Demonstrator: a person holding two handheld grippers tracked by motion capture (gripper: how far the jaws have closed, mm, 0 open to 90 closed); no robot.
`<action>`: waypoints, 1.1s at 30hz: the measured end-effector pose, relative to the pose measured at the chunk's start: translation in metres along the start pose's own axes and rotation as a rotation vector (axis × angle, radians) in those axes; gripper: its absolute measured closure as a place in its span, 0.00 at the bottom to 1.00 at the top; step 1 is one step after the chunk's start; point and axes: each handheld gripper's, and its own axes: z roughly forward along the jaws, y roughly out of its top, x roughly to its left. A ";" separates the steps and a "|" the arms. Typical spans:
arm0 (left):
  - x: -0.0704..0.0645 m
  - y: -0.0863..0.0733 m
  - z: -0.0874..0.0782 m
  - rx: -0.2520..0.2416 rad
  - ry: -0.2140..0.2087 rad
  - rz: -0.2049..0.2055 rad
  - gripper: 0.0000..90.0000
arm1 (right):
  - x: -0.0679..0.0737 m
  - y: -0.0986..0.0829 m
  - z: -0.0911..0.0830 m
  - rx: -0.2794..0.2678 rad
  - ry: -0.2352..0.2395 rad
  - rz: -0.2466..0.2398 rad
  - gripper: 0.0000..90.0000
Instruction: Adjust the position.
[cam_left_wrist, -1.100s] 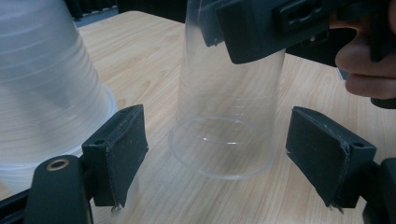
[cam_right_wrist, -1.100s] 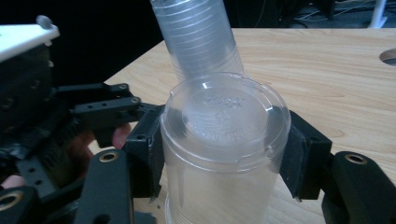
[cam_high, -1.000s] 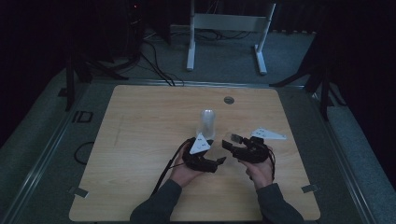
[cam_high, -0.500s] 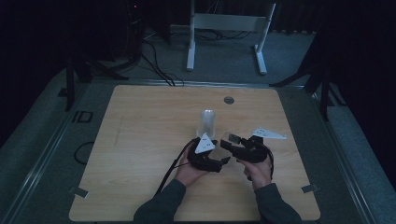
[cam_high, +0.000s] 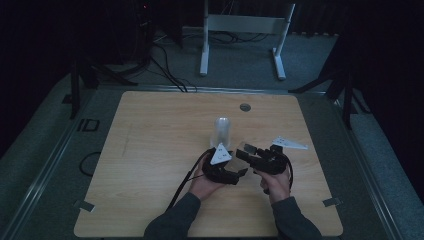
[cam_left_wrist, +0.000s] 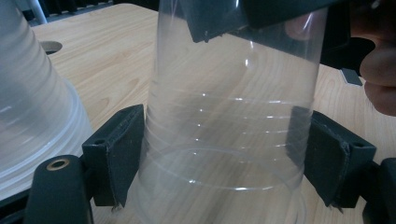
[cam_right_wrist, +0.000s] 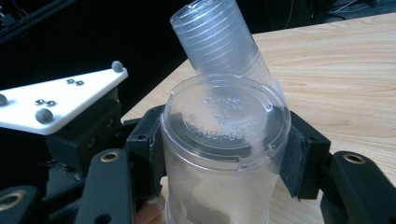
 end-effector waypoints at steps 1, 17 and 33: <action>0.000 0.000 0.000 0.001 -0.001 -0.001 0.23 | 0.000 0.000 0.000 -0.001 0.003 0.002 0.46; -0.003 -0.001 0.001 -0.005 0.002 0.008 0.29 | -0.003 0.000 -0.002 -0.005 0.008 0.023 0.46; -0.005 -0.002 0.000 -0.022 -0.004 0.012 0.29 | -0.009 -0.002 -0.005 -0.023 0.024 0.063 0.46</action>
